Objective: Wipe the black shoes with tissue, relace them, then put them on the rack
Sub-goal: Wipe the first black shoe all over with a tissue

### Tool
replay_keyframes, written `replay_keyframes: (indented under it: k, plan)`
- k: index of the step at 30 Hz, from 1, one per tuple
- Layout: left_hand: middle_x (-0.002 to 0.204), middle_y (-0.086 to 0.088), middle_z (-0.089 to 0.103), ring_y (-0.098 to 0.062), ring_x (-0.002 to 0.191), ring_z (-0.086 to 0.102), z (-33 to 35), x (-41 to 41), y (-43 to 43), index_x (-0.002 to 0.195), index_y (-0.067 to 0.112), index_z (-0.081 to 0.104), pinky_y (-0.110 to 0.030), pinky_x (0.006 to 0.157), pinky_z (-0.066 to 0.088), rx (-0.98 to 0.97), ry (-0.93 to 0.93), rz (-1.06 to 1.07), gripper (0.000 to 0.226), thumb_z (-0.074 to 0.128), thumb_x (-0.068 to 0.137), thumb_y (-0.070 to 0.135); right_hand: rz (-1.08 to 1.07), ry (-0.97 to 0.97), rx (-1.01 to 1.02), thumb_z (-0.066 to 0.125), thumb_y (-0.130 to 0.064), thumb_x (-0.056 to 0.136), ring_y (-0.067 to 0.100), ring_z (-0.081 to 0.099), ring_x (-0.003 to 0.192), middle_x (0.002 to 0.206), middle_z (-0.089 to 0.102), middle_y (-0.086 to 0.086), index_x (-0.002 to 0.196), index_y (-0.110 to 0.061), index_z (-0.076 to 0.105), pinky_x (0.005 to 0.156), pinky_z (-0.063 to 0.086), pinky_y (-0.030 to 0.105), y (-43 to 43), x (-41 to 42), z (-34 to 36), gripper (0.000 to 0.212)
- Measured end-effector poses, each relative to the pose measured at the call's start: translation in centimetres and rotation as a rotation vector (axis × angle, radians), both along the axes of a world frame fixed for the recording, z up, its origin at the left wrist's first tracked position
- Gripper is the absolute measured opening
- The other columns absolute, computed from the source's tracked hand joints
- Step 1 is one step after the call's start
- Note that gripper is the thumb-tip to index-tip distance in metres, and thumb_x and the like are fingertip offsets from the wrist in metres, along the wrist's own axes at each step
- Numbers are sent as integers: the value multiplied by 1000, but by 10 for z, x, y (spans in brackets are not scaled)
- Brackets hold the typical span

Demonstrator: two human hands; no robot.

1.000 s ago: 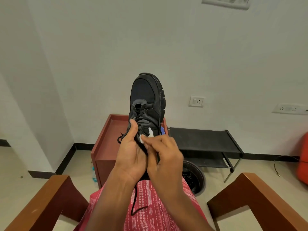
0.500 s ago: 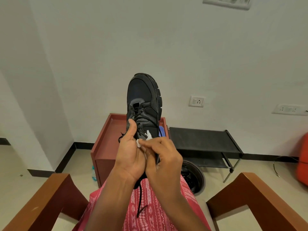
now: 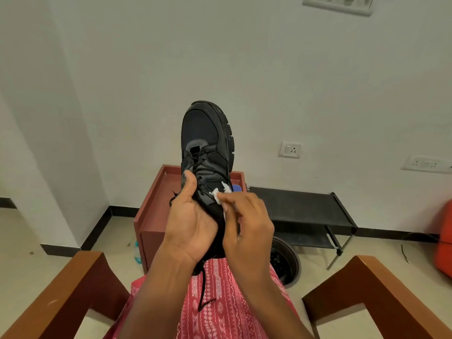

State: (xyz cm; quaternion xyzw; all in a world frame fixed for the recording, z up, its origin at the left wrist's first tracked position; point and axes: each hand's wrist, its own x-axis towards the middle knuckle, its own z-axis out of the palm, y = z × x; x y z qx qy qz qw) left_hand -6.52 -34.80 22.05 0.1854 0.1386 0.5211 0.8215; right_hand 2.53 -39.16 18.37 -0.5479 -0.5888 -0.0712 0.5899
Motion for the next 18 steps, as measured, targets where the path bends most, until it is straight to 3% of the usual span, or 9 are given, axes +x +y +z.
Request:
replay_keyframes:
  k: [3,5,11,15,18]
  plan:
    - [132,-16,64,-25,112,68,2,4,-2,133,8,61,-34,86,59,-6,17,-8,57,37,103,50,-19,2,33,69,-2,91,11,63,92,98,67,-8,105,-14,76,76,54,30,3,6,1,20]
    - [127,-16,67,-24,109,70,4,10,-8,126,6,67,-34,84,60,-5,11,-36,56,38,103,47,-51,3,63,68,-1,91,13,63,90,97,66,-6,105,-14,76,77,53,27,19,13,11,21]
    - [125,-13,69,-24,113,68,4,17,-13,124,11,66,-38,98,49,24,81,-48,50,39,103,46,-86,-23,84,65,-2,93,17,62,90,99,66,-2,101,-13,75,78,50,22,53,26,37,17]
    - [119,-14,71,-23,107,71,1,13,-10,114,8,71,-34,90,51,8,89,-11,49,42,101,45,-51,-11,83,65,-2,93,13,63,94,99,66,-5,106,-15,76,81,50,22,31,16,21,21]
    - [113,-13,73,-22,102,72,0,11,-6,123,7,66,-32,87,55,-4,120,37,51,47,97,47,-40,-53,46,67,1,90,7,60,95,99,68,-3,107,-12,76,86,46,12,9,0,2,23]
